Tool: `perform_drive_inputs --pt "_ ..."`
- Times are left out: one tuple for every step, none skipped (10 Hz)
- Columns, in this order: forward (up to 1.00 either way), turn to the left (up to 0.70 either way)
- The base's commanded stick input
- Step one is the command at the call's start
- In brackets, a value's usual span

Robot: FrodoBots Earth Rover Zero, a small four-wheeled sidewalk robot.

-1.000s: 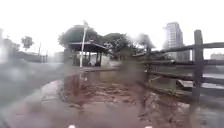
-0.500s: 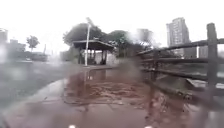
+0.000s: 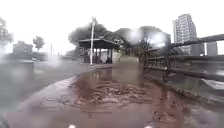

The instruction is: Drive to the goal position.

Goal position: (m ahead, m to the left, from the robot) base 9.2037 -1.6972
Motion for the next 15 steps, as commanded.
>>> perform_drive_inputs --pt "0.70 0.12" --pt "0.70 0.00" --pt "0.70 0.00" --pt "0.70 0.08" --pt "0.70 0.26" --pt "0.70 0.29" --pt "0.70 0.19" --pt "0.70 0.05" --pt "0.70 0.00" --pt "0.70 0.00" --pt "0.70 0.00" --pt "0.70 0.00" --pt "0.70 0.00" --pt "0.70 0.00" --pt "0.70 0.00"
